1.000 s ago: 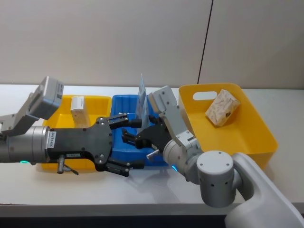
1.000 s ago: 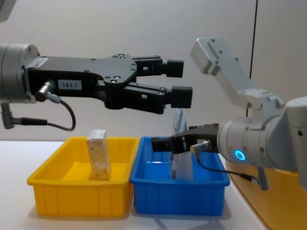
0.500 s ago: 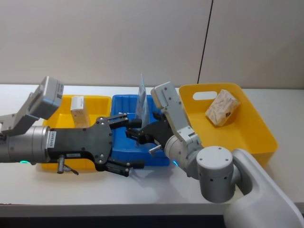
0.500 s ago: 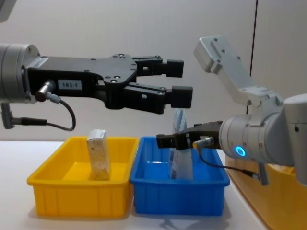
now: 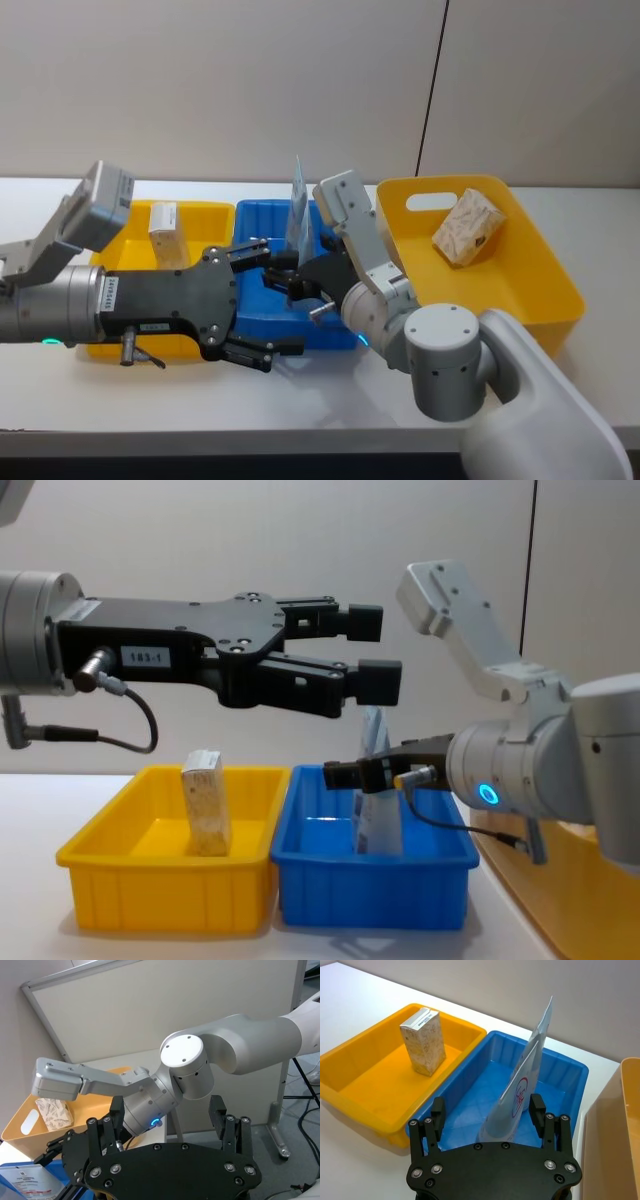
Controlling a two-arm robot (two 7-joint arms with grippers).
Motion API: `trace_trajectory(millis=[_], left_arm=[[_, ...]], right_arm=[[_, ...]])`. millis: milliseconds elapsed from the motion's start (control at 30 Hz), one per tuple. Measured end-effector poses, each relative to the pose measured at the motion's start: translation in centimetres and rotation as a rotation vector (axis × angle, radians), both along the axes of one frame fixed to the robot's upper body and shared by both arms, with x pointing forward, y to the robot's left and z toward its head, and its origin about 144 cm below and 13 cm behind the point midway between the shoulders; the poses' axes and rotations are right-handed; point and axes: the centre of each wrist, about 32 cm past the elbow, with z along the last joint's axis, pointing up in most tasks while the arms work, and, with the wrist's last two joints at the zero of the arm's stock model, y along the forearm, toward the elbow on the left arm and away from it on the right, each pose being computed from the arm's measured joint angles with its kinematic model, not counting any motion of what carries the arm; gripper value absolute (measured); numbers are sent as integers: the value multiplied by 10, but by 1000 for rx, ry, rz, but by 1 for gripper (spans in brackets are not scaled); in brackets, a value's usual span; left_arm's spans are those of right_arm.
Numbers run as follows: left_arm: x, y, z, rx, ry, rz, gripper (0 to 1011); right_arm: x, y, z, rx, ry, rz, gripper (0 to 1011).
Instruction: Bimanual collaborative sorting of washing and personal care products
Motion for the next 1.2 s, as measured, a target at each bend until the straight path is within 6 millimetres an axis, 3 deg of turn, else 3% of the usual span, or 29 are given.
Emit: trace_trajectory(millis=[500, 800, 1200], left_arm=[[0, 0, 0, 0, 0, 0, 1001], [0, 0, 0, 0, 0, 0, 1001], [0, 0, 0, 0, 0, 0, 1001]], right_arm=[[8, 7, -1, -1, 7, -15, 994], [12, 5, 0, 6, 7, -34, 775], [13, 3, 0, 17, 10, -40, 371]])
